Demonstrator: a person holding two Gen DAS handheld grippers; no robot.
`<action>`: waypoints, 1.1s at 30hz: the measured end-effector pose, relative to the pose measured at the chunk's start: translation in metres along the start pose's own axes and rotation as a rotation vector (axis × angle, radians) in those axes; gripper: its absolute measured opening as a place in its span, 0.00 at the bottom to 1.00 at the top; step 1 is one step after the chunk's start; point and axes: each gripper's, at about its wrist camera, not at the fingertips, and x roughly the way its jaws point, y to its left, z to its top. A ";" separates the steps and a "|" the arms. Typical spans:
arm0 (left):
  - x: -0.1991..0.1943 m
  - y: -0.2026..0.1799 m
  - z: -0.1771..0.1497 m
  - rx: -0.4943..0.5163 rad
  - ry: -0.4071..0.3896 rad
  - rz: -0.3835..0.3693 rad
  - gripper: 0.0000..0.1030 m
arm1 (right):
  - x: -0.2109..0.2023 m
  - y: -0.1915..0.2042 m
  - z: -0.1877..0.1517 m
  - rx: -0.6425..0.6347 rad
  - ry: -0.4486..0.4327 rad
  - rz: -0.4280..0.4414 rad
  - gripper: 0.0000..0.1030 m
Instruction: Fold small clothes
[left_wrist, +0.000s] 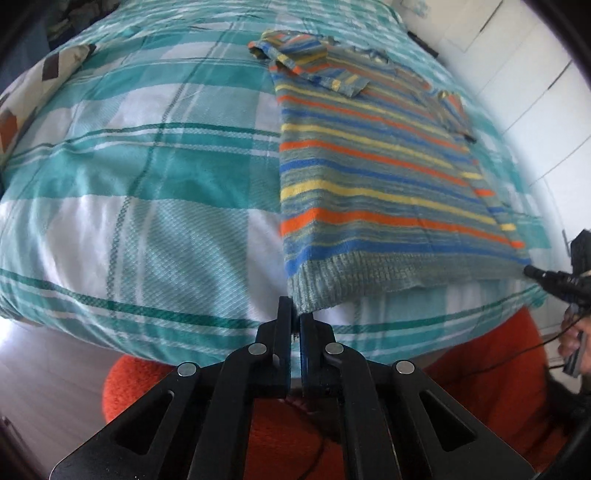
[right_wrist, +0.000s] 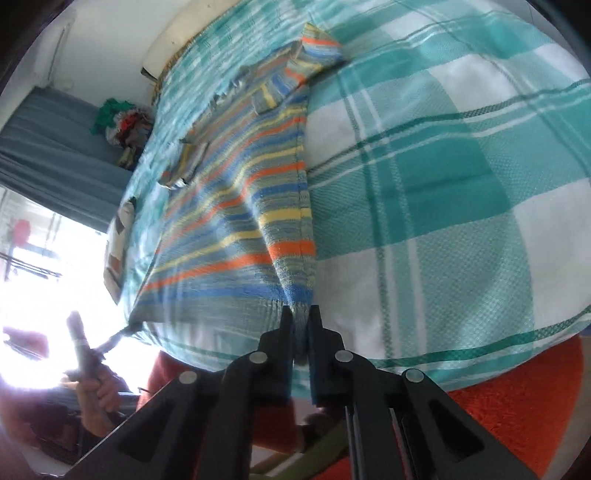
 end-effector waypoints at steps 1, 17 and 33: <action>0.004 0.002 -0.001 -0.002 0.004 0.009 0.02 | 0.007 -0.003 0.000 0.012 0.010 -0.006 0.06; 0.035 0.013 0.009 -0.243 -0.050 -0.109 0.03 | 0.038 -0.013 0.000 0.100 -0.005 0.092 0.06; 0.019 -0.003 -0.016 -0.108 -0.034 0.073 0.02 | 0.007 0.002 -0.019 0.016 0.017 -0.032 0.05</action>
